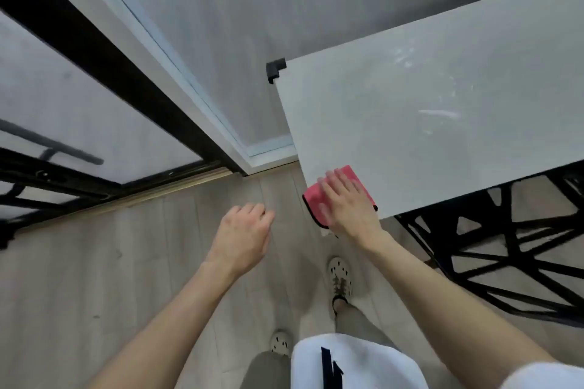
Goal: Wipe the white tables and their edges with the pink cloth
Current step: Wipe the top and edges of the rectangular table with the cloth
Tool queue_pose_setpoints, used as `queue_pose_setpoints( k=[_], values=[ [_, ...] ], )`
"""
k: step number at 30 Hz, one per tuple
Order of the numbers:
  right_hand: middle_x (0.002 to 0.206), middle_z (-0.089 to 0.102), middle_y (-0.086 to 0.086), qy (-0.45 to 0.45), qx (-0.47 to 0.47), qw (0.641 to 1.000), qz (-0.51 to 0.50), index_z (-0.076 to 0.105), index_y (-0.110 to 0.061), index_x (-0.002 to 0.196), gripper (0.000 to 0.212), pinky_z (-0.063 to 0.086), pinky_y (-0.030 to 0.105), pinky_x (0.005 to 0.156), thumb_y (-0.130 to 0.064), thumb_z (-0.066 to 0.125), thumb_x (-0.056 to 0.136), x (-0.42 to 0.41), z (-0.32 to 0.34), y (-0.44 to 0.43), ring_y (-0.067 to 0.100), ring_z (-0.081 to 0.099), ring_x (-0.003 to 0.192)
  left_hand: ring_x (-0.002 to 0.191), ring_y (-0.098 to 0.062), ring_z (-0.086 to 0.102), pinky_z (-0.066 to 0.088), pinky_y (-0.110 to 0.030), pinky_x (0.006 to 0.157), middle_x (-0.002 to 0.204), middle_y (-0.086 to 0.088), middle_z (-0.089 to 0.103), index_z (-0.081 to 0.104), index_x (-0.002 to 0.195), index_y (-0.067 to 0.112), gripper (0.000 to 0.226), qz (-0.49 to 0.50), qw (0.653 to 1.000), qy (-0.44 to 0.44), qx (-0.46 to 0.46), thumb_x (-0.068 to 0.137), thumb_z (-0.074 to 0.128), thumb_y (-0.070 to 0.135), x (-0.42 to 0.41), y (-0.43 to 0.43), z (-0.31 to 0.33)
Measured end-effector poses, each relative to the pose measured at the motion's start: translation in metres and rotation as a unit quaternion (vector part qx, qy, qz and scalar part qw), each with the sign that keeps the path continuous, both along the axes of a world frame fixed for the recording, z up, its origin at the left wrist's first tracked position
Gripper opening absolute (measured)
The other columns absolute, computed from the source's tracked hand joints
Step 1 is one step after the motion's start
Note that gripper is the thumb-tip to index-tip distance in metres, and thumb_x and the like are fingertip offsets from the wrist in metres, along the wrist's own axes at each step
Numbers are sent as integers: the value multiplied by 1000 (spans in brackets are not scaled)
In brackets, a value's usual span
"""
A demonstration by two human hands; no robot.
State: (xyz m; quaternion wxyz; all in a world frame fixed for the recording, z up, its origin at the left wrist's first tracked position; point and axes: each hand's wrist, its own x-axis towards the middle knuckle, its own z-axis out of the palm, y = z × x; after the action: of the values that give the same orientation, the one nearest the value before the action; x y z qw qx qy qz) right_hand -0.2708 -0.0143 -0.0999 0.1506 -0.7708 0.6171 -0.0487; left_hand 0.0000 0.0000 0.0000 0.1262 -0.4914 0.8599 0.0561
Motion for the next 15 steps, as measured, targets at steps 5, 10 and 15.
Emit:
queue_pose_setpoints(
  k=[5, 10, 15],
  values=[
    [182, -1, 5, 46, 25, 998, 25, 14, -23, 174, 71, 4, 57, 134, -51, 34, 111, 0, -34, 11, 24, -6, 168, 94, -25, 63, 51, -40, 82, 104, 0, 64, 64, 113, 24, 19, -42, 998, -33, 24, 96, 54, 24, -23, -28, -10],
    [182, 3, -2, 17, 11, 1000, 4, 15, -29, 173, 72, 5, 53, 136, -59, 37, 111, -5, -27, 15, 17, -4, 168, 99, -25, 62, 48, -40, 86, 108, 1, 63, 61, 121, 23, 26, -101, 993, -53, 32, 96, 51, 23, -42, -62, -20],
    [182, -3, -2, 37, 19, 991, -126, 8, -29, 173, 75, 7, 52, 135, -64, 30, 111, -58, -28, 27, 18, -9, 167, 106, -25, 61, 51, -39, 89, 117, 0, 64, 60, 132, 22, 37, -148, 987, -55, 40, 95, 56, 21, -52, -105, -36]
  ],
)
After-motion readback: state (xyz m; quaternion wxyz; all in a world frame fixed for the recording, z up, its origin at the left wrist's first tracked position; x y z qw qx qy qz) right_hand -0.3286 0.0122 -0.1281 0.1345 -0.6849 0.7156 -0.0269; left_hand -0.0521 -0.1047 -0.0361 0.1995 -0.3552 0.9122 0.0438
